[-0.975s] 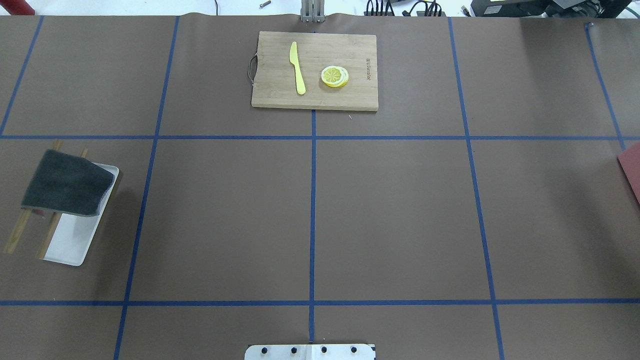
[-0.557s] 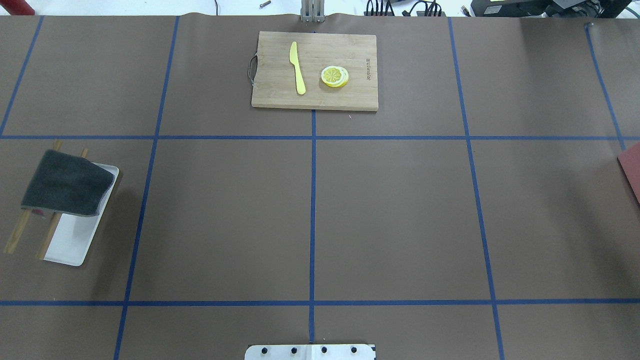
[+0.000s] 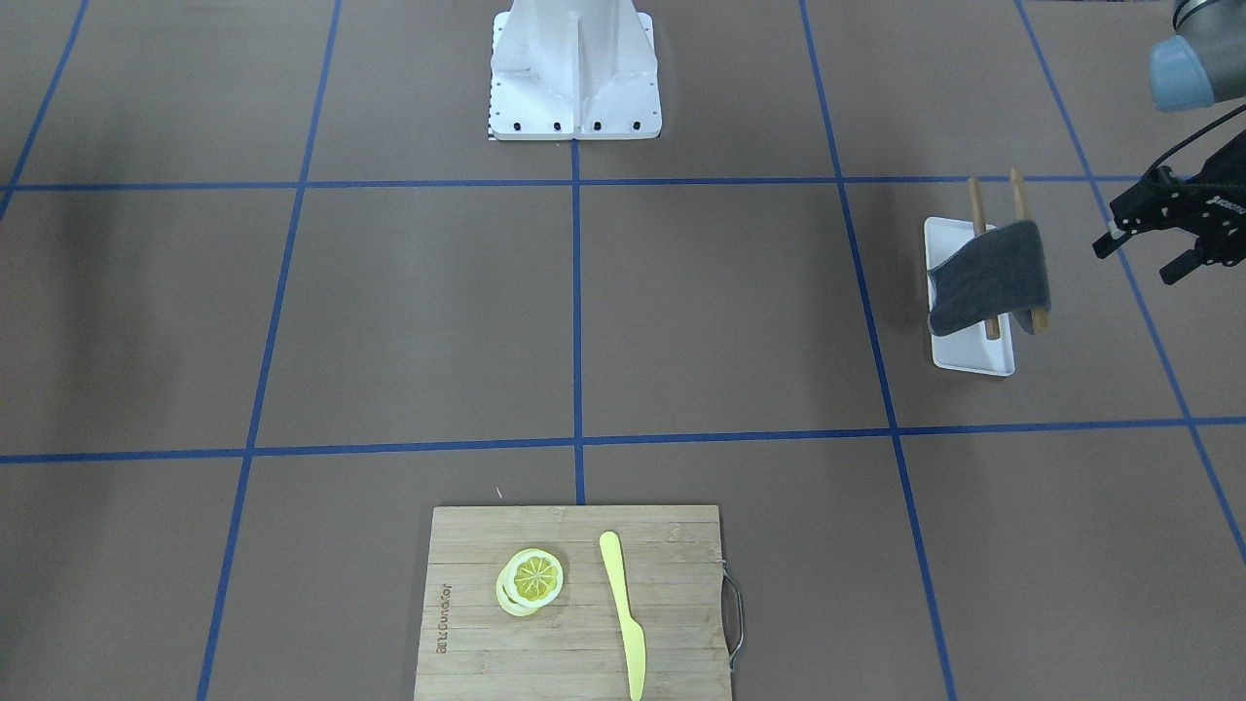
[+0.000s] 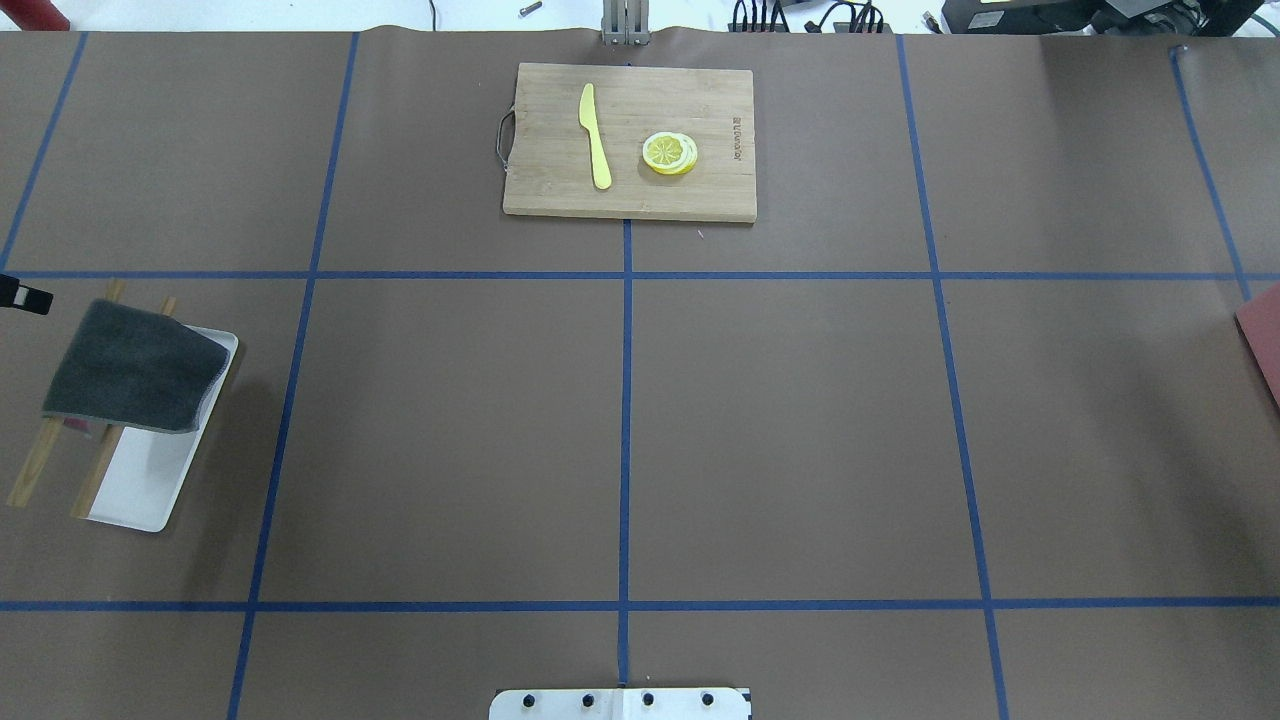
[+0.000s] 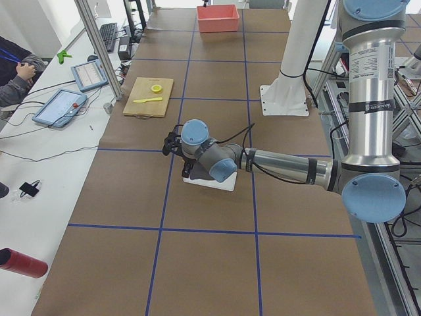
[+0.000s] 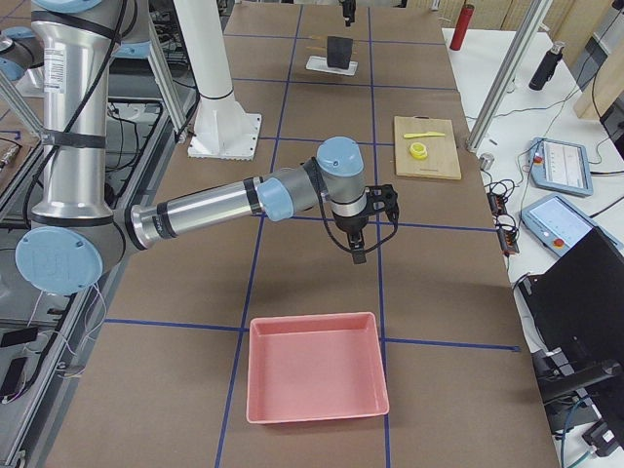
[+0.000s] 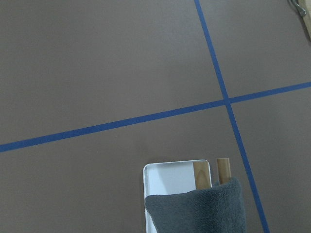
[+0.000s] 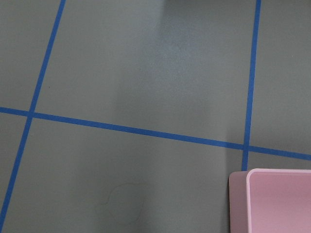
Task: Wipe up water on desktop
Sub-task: 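Grasp the dark gray cloth on the white tray with the left gripper and lift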
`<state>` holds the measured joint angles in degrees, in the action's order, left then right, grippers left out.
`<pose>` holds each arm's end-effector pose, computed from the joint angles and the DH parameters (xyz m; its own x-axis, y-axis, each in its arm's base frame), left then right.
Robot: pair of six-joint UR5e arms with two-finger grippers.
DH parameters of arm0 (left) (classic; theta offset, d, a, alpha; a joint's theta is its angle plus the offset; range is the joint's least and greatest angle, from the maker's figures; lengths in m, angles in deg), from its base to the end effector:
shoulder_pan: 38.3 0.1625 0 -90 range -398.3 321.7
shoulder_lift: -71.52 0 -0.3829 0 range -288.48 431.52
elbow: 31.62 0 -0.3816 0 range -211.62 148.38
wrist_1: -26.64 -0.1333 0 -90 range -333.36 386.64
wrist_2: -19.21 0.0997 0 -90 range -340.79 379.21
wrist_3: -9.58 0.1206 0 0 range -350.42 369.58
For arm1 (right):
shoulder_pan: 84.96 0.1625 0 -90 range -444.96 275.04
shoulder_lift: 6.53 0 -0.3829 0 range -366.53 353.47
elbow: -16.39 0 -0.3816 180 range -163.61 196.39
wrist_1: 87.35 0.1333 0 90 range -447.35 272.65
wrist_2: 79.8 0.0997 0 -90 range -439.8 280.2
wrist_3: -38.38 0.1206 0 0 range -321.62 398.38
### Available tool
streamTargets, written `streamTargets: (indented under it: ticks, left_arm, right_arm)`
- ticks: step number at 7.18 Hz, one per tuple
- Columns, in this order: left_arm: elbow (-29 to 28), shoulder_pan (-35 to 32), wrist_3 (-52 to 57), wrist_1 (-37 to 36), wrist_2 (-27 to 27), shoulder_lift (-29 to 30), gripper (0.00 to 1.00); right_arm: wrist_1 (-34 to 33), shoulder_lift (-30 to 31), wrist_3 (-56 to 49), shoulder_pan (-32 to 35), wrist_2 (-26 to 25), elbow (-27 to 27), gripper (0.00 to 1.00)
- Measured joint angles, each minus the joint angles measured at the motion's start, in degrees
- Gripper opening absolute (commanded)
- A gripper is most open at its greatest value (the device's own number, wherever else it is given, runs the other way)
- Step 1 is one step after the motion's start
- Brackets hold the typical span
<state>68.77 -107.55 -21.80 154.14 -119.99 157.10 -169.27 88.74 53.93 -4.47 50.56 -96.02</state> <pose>0.1296 -0.4606 0.4932 0.4980 0.2600 -0.8273 0.0026 0.9535 0.3013 -0.0214 -0.4617 0.4720 0.7202 -0.1443 0.6786 -0.0452 0.9663 0.2534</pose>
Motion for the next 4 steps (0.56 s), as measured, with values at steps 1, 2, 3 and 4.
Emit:
streamTargets:
  ticks: [1, 2, 3, 4]
  left_arm:
    - [-0.43, 1.63, -1.17, 0.87, 0.75, 0.29, 0.63]
    - [-1.43, 2.76, -1.89, 2.25, 1.33, 0.57, 0.58]
    - [-2.67, 3.45, -2.33, 3.60, 1.60, 1.03, 0.50]
    - [-3.65, 3.87, -2.63, 4.44, 1.69, 1.52, 0.39]
  right_arm:
    - [0.00, 0.00, 0.00, -0.03, -0.06, 0.00, 1.00]
    - [0.00, 0.00, 0.00, -0.05, -0.09, 0.00, 1.00]
    - [0.00, 0.00, 0.00, -0.05, -0.10, 0.00, 1.00]
    - [0.00, 0.00, 0.00, -0.04, -0.13, 0.00, 1.00]
